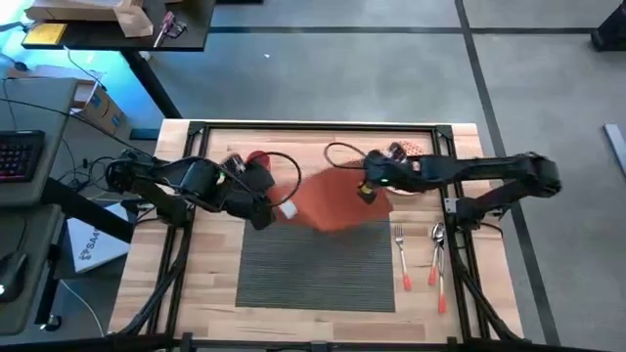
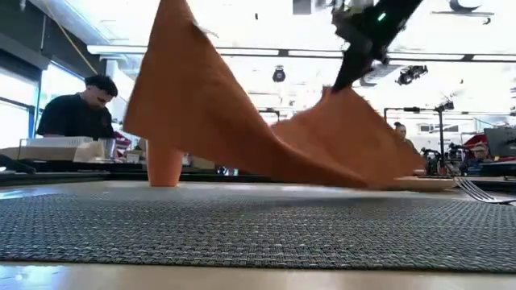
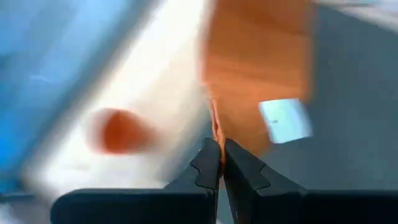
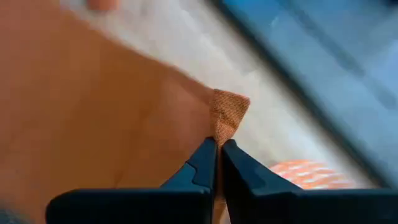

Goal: Set table place
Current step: Fold the orange table napkin

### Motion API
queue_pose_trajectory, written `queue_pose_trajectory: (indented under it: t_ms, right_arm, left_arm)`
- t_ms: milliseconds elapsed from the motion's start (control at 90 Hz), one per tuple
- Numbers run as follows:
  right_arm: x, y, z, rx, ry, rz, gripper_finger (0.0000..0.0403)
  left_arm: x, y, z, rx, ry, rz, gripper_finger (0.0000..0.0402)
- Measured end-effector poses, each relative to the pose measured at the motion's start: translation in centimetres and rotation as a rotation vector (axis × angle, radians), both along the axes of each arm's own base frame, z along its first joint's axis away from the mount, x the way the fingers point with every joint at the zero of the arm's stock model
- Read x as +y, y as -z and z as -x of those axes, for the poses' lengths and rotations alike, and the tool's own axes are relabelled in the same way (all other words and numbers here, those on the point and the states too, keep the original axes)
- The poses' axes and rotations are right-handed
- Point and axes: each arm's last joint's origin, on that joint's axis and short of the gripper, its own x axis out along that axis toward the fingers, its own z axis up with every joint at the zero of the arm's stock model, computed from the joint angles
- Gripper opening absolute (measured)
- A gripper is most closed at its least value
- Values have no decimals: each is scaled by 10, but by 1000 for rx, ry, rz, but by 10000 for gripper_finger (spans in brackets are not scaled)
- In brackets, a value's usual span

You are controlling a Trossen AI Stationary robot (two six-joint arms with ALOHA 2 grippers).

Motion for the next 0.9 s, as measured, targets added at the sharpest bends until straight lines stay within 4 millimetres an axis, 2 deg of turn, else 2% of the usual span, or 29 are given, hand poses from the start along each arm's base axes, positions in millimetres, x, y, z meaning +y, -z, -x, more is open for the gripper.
queue_pose_trajectory:
  t_ms: [89,167,278,356,433,511,689,767,900]
  right_arm:
    - [21,21,17,38,-113,-53,0]
    - [38,56,32,88,-175,-178,0]
    - [61,102,47,118,-264,-384,5]
    - [70,120,55,128,-305,-493,21]
    - [76,127,60,141,-294,-561,49]
    - [78,123,60,135,-303,-599,83]
    - [87,100,49,85,-454,-595,149]
    - [89,96,46,80,-502,-567,161]
    - [90,107,44,164,-540,-516,162]
  left_arm:
    - [-6,26,-2,128,80,-56,0]
    - [-15,57,-3,195,124,-42,0]
    - [-33,110,-2,281,236,77,11]
    - [-45,143,5,343,307,208,26]
    - [-54,165,12,372,334,347,46]
    - [-58,174,20,414,307,418,67]
    - [-66,173,27,414,282,455,97]
    - [-68,171,25,382,300,475,98]
    - [-67,178,17,322,297,559,88]
